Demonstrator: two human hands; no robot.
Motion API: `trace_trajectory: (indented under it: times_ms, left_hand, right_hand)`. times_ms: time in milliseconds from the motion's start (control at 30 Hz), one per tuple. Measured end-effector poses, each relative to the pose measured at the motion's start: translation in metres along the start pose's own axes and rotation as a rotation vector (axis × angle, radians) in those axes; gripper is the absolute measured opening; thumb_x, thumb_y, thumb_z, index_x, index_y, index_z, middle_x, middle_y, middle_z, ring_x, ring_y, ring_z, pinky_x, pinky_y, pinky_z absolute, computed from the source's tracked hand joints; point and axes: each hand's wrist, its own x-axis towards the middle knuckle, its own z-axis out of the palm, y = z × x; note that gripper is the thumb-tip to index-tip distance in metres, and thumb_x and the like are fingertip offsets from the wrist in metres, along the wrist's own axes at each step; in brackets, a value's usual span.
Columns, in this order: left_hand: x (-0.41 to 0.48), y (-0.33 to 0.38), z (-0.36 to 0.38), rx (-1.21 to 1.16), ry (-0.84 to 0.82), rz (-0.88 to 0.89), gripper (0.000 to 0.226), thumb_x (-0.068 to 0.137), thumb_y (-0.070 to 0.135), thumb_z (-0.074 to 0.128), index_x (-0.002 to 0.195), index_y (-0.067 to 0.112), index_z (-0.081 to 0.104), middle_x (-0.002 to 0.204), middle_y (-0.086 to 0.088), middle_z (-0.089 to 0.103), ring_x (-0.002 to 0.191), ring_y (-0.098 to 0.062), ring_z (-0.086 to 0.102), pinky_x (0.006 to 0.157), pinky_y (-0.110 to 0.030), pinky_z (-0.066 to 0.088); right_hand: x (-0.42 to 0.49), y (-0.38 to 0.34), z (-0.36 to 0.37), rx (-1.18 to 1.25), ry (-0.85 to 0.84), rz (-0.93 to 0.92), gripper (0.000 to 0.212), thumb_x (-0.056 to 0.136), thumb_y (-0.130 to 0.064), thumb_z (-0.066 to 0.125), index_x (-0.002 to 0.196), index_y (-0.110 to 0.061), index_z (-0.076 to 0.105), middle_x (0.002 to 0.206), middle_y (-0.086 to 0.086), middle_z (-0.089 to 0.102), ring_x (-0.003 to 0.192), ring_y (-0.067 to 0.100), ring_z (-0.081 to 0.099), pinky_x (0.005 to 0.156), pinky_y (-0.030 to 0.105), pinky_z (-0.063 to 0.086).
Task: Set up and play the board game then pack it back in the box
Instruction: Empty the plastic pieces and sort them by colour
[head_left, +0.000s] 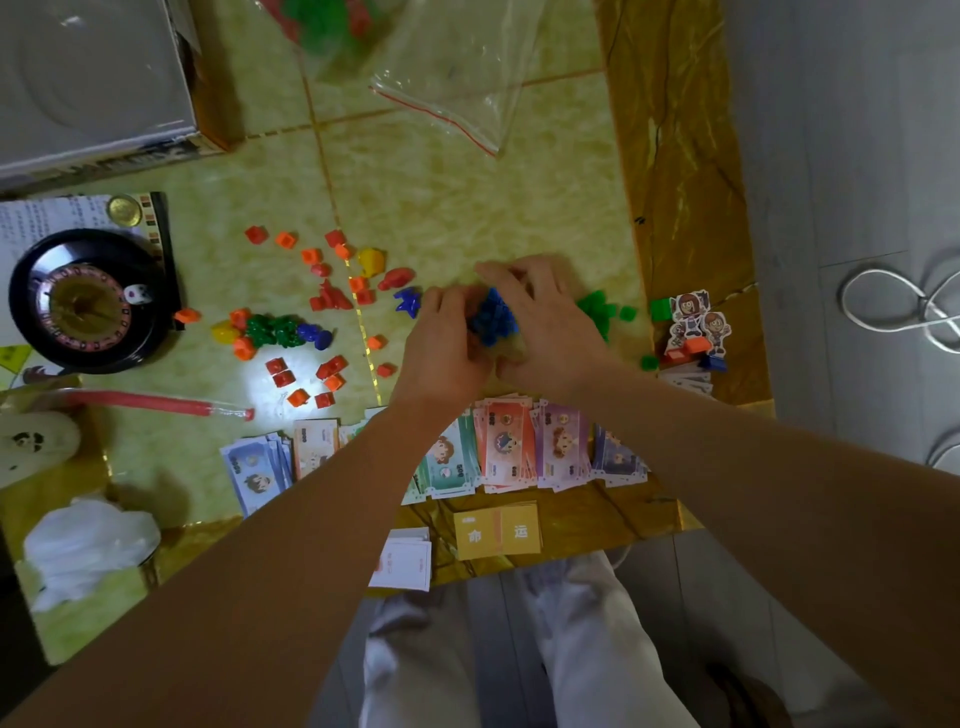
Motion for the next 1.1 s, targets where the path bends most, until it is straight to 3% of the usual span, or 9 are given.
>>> trace_trajectory:
  times_ms: [133,233,400,633,767,833,967,1100]
  left_hand:
    - [-0.009,-0.012,-0.014,0.046,0.074,0.014,0.053,0.078,-0.005,0.059,0.129,0.008,0.051,0.126,-0.010,0.047,0.102,-0.023,0.057,0.079,-0.026,0.046]
    - [-0.014,-0.022,-0.021,0.131,0.114,0.039,0.046,0.077,-0.005,0.060,0.121,0.008,0.056,0.124,-0.010,0.049,0.094,-0.026,0.059,0.074,-0.035,0.051]
    - [-0.017,-0.034,-0.023,0.212,0.096,0.032,0.041,0.079,-0.005,0.061,0.118,0.006,0.058,0.117,-0.011,0.049,0.094,-0.029,0.057,0.079,-0.039,0.050]
    - [-0.024,-0.039,-0.033,0.297,0.157,0.057,0.029,0.081,0.008,0.062,0.110,0.007,0.060,0.111,-0.011,0.050,0.097,-0.027,0.053,0.065,-0.029,0.037]
    - [-0.025,-0.038,-0.030,0.326,0.072,0.121,0.042,0.077,0.026,0.072,0.112,0.008,0.059,0.107,-0.010,0.049,0.094,-0.026,0.053,0.064,-0.035,0.045]
    - [-0.026,-0.039,-0.026,0.356,0.044,0.160,0.044,0.075,0.030,0.072,0.112,0.009,0.060,0.105,-0.009,0.051,0.091,-0.026,0.053,0.062,-0.033,0.042]
    - [-0.027,-0.041,-0.022,0.435,0.048,0.232,0.026,0.075,0.025,0.071,0.099,0.015,0.066,0.099,-0.006,0.058,0.087,-0.026,0.057,0.060,-0.031,0.038]
    - [-0.023,-0.038,-0.022,0.391,0.077,0.164,0.020,0.083,0.020,0.066,0.102,0.014,0.066,0.100,-0.006,0.063,0.091,-0.027,0.058,0.068,-0.037,0.044]
  right_hand:
    - [0.006,-0.009,0.009,-0.160,0.070,-0.014,0.076,0.070,-0.034,0.076,0.138,-0.021,0.042,0.128,0.011,0.036,0.117,0.028,0.038,0.070,0.036,0.051]
    - [0.008,-0.013,0.015,-0.231,0.113,-0.054,0.052,0.076,-0.027,0.072,0.123,-0.017,0.052,0.120,0.013,0.041,0.108,0.030,0.041,0.062,0.039,0.053]
    - [0.001,-0.010,0.016,-0.262,0.101,-0.090,0.030,0.083,-0.013,0.064,0.111,-0.010,0.054,0.114,0.015,0.043,0.104,0.030,0.042,0.066,0.041,0.051]
    - [-0.005,-0.012,0.013,-0.303,0.118,-0.032,0.042,0.080,-0.027,0.068,0.118,-0.015,0.053,0.115,0.011,0.044,0.102,0.028,0.046,0.072,0.040,0.049]
    - [0.002,-0.023,0.015,-0.369,0.202,-0.038,0.049,0.071,-0.036,0.071,0.114,-0.019,0.056,0.112,0.011,0.048,0.100,0.030,0.048,0.079,0.039,0.036]
    - [0.005,-0.025,0.018,-0.369,0.193,-0.042,0.050,0.071,-0.035,0.070,0.116,-0.020,0.056,0.114,0.011,0.048,0.101,0.030,0.047,0.079,0.040,0.035]
    - [0.009,-0.026,0.022,-0.343,0.160,-0.072,0.041,0.074,-0.026,0.069,0.113,-0.019,0.058,0.111,0.010,0.049,0.100,0.030,0.048,0.079,0.040,0.036]
    - [0.006,-0.022,0.016,-0.303,0.150,-0.072,0.042,0.075,-0.024,0.067,0.115,-0.016,0.056,0.114,0.009,0.048,0.102,0.029,0.048,0.081,0.039,0.038]
